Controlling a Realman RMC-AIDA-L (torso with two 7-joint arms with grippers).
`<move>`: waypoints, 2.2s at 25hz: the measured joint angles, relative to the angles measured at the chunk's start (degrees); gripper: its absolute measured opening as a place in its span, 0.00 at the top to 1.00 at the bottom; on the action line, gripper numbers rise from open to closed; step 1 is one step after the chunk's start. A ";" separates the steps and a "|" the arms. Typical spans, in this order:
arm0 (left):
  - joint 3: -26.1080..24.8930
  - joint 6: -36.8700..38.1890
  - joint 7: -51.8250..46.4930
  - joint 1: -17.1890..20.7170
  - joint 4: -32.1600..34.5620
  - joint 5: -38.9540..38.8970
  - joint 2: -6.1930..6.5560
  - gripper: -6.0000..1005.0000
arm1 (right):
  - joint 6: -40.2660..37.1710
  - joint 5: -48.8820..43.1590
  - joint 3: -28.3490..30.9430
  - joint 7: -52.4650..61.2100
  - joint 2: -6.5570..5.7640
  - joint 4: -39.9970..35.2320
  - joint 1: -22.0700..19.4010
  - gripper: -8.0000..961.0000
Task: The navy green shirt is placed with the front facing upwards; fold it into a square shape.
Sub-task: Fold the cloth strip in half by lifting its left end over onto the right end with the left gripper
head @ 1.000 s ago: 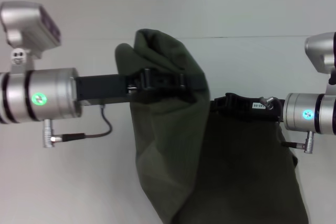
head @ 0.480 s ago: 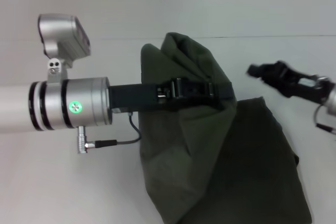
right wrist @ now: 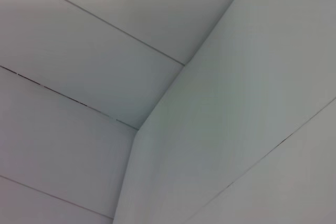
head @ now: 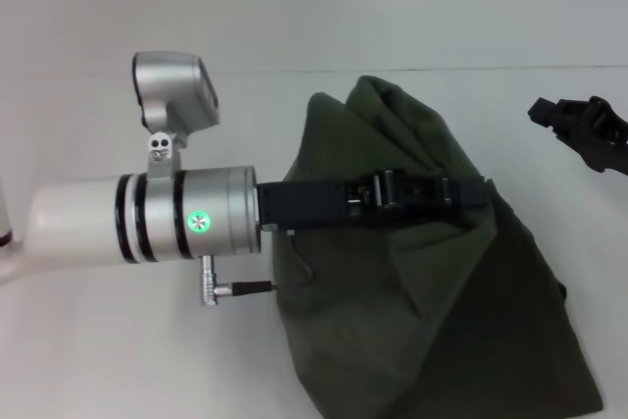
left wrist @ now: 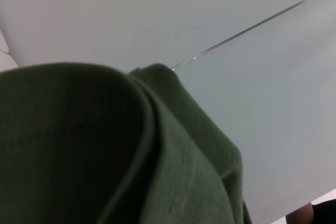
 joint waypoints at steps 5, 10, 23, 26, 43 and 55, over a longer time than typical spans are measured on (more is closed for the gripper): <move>-0.01 -1.86 1.25 -1.08 -2.07 -0.20 -0.11 0.92 | -0.13 -0.02 0.09 -0.08 -0.02 -0.02 -0.36 0.93; -0.02 -6.17 3.64 -1.79 -5.14 -0.18 -0.17 0.91 | -0.19 -0.21 0.12 -0.13 0.01 -0.03 -0.46 0.91; -0.54 -15.23 11.09 -6.52 -15.07 -0.32 -0.16 0.90 | -0.18 -0.17 0.09 -0.27 0.28 -0.08 -0.81 0.88; -1.10 -18.12 13.03 -7.46 -17.38 -0.48 -0.17 0.90 | -0.18 -0.18 0.09 -0.27 0.31 -0.08 -0.85 0.88; -7.36 -25.95 21.15 -9.61 -26.50 -0.04 -0.16 0.89 | -0.18 -0.25 -0.01 -0.89 0.61 0.20 -0.82 0.83; -11.55 -19.04 28.69 -6.53 -27.66 0.29 -0.16 0.73 | -0.17 -0.20 -0.12 -0.88 0.60 0.12 -0.83 0.81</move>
